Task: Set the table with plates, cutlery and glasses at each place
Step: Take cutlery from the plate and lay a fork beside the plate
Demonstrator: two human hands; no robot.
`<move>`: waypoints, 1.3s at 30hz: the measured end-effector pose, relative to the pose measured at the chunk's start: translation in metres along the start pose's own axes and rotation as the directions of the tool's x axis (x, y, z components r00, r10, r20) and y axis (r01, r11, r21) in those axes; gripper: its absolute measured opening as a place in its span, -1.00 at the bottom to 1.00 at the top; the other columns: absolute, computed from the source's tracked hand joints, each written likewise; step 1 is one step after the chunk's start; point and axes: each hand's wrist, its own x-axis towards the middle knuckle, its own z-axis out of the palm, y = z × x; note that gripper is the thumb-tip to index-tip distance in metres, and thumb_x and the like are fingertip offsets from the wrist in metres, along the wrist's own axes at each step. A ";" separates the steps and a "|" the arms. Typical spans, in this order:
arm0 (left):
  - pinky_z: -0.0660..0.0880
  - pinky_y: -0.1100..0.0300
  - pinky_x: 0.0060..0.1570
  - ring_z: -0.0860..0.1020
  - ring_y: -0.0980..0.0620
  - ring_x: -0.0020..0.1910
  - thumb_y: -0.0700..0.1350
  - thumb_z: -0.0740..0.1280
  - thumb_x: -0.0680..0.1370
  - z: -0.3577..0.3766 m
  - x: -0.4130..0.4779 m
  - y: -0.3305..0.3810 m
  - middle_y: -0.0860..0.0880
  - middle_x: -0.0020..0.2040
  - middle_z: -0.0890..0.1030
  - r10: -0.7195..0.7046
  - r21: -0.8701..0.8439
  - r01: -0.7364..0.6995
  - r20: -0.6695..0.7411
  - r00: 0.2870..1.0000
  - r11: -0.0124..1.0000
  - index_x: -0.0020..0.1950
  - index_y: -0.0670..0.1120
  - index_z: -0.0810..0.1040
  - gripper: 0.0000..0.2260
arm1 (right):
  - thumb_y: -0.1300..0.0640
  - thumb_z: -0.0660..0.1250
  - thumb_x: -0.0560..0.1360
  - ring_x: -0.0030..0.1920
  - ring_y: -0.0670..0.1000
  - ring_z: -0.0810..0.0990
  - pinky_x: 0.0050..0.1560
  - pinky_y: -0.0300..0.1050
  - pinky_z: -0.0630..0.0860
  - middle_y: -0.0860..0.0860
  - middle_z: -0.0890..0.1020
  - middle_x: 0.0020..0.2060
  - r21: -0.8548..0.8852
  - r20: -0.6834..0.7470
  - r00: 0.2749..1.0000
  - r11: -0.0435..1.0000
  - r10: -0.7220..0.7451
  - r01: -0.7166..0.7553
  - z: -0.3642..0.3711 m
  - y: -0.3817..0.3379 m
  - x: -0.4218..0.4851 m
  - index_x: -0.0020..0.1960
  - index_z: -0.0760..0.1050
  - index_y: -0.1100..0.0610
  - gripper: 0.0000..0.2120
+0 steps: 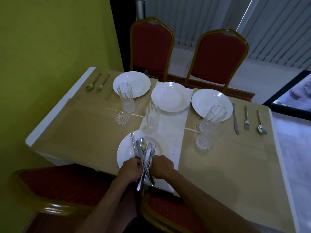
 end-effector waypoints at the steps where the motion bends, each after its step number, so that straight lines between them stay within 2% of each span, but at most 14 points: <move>1: 0.61 0.06 -0.08 0.63 0.00 -0.16 -0.09 0.28 0.54 0.001 0.000 0.001 -0.01 -0.15 0.68 0.004 0.011 -0.004 -0.004 1.000 1.000 -0.05 -0.03 0.67 -0.83 | 0.17 0.32 0.50 -0.11 0.09 0.60 -0.17 -0.09 0.48 0.08 0.60 -0.12 -0.019 0.004 1.000 1.000 -0.006 0.006 0.003 0.000 0.001 -0.06 0.50 0.14 -0.95; 2: 0.61 0.06 -0.08 0.63 0.00 -0.16 -0.10 0.28 0.54 0.002 0.001 0.002 -0.01 -0.15 0.68 0.004 0.017 -0.004 -0.010 1.000 1.000 -0.05 -0.04 0.67 -0.84 | 0.19 0.32 0.50 -0.12 0.10 0.60 -0.18 -0.10 0.47 0.06 0.57 -0.17 -0.026 0.011 1.000 1.000 -0.009 0.009 0.004 -0.001 0.000 -0.10 0.48 0.14 -0.97; 5: 0.61 0.09 -0.09 0.63 -0.02 -0.13 -0.13 0.28 0.53 0.004 0.002 0.002 -0.02 -0.11 0.68 -0.002 0.036 0.003 -0.020 1.000 0.999 -0.03 -0.03 0.67 -0.84 | 0.19 0.27 0.52 -0.21 0.09 0.52 -0.28 -0.13 0.41 0.00 0.44 -0.33 0.016 0.015 1.000 1.000 -0.015 0.015 0.007 -0.001 0.003 -0.27 0.36 0.14 -0.79; 7: 0.61 0.08 -0.07 0.63 -0.02 -0.12 -0.13 0.29 0.53 0.005 0.005 0.000 -0.01 -0.13 0.68 -0.007 0.032 0.007 -0.018 1.000 0.999 -0.06 -0.02 0.67 -0.85 | 0.15 0.24 0.55 -0.27 0.07 0.50 -0.38 -0.17 0.35 -0.01 0.43 -0.37 0.064 0.009 1.000 0.998 -0.007 0.006 0.007 -0.001 0.004 -0.32 0.31 0.10 -0.72; 10: 0.62 0.09 -0.05 0.64 0.02 -0.12 -0.11 0.32 0.52 0.005 0.008 -0.002 0.03 -0.13 0.69 -0.030 -0.014 0.030 -0.016 0.999 0.999 -0.09 0.02 0.68 -0.87 | 0.04 0.23 0.57 -0.33 0.02 0.47 -0.39 -0.17 0.32 -0.01 0.44 -0.37 0.096 -0.023 1.000 0.995 0.014 -0.011 0.006 0.000 0.007 -0.31 0.32 0.07 -0.70; 14: 0.60 0.11 -0.03 0.63 0.03 -0.08 -0.11 0.33 0.54 0.005 0.012 -0.006 0.03 -0.06 0.68 -0.052 -0.022 0.051 -0.024 0.998 0.998 -0.02 0.03 0.68 -0.87 | -0.02 0.27 0.55 -0.27 0.06 0.51 -0.26 -0.14 0.40 -0.01 0.44 -0.36 0.070 -0.026 1.000 0.997 0.011 -0.009 0.005 -0.001 0.010 -0.31 0.31 0.07 -0.68; 17: 0.60 0.09 -0.01 0.63 0.01 -0.06 -0.10 0.34 0.54 0.005 0.014 -0.008 0.01 -0.03 0.69 -0.050 -0.011 0.050 -0.033 0.998 0.999 -0.01 0.01 0.68 -0.88 | -0.04 0.31 0.53 -0.24 0.06 0.51 -0.26 -0.14 0.38 -0.03 0.44 -0.35 0.051 -0.035 0.999 0.999 0.007 -0.005 0.004 -0.002 0.013 -0.30 0.31 0.05 -0.69; 23: 0.60 0.08 0.01 0.64 0.01 -0.04 -0.08 0.33 0.53 0.002 0.016 -0.008 0.01 -0.03 0.70 -0.036 -0.005 0.036 -0.030 0.999 0.999 -0.03 0.02 0.70 -0.85 | -0.03 0.34 0.50 -0.18 0.06 0.54 -0.19 -0.10 0.45 -0.01 0.49 -0.25 0.006 0.010 1.000 1.000 -0.007 0.007 0.001 -0.007 0.020 -0.05 0.42 0.10 -0.79; 25: 0.57 0.13 -0.01 0.63 0.02 -0.02 -0.08 0.33 0.54 0.001 0.017 -0.007 0.03 -0.01 0.70 -0.033 -0.002 0.032 -0.028 0.999 0.999 0.01 0.02 0.70 -0.84 | -0.02 0.34 0.50 -0.15 0.07 0.54 -0.14 -0.07 0.50 0.02 0.52 -0.19 0.003 0.031 1.000 1.000 -0.006 0.006 -0.001 -0.008 0.022 -0.06 0.42 0.10 -0.79; 27: 0.55 0.16 -0.04 0.63 0.02 -0.01 -0.07 0.32 0.55 0.001 0.017 -0.007 0.04 -0.01 0.70 -0.030 0.007 0.031 -0.026 0.999 1.000 0.03 0.03 0.70 -0.83 | -0.02 0.33 0.51 -0.14 0.07 0.54 -0.09 -0.05 0.52 0.01 0.50 -0.23 0.002 0.064 0.998 1.000 -0.002 0.002 -0.003 -0.007 0.024 -0.12 0.41 0.10 -0.79; 31: 0.54 0.16 -0.04 0.62 0.03 -0.01 -0.05 0.32 0.54 0.000 0.017 -0.006 0.06 -0.02 0.69 -0.039 0.014 0.040 -0.022 0.999 0.999 0.02 0.03 0.69 -0.84 | 0.01 0.30 0.53 -0.15 0.08 0.50 -0.13 -0.08 0.45 -0.01 0.43 -0.31 0.019 0.096 0.995 0.999 0.031 -0.033 -0.008 -0.004 0.024 -0.28 0.28 0.05 -0.72; 35: 0.55 0.14 -0.04 0.61 0.02 -0.02 -0.04 0.31 0.55 -0.001 0.015 -0.004 0.02 -0.01 0.68 -0.055 0.027 0.055 -0.017 0.998 0.998 0.03 0.01 0.67 -0.84 | -0.01 0.32 0.49 -0.15 0.08 0.53 -0.16 -0.11 0.45 -0.01 0.47 -0.29 0.050 0.069 0.995 0.996 0.073 -0.076 -0.008 -0.001 0.026 -0.26 0.34 0.06 -0.76; 39: 0.51 0.16 -0.08 0.56 0.02 -0.10 -0.03 0.31 0.55 -0.001 0.014 -0.002 -0.01 -0.02 0.67 -0.063 0.034 0.063 -0.013 0.998 0.997 0.03 -0.02 0.67 -0.83 | -0.02 0.34 0.46 -0.14 0.07 0.55 -0.14 -0.10 0.48 0.00 0.51 -0.22 0.081 0.039 0.996 0.993 0.082 -0.085 -0.008 0.000 0.026 -0.12 0.42 0.09 -0.81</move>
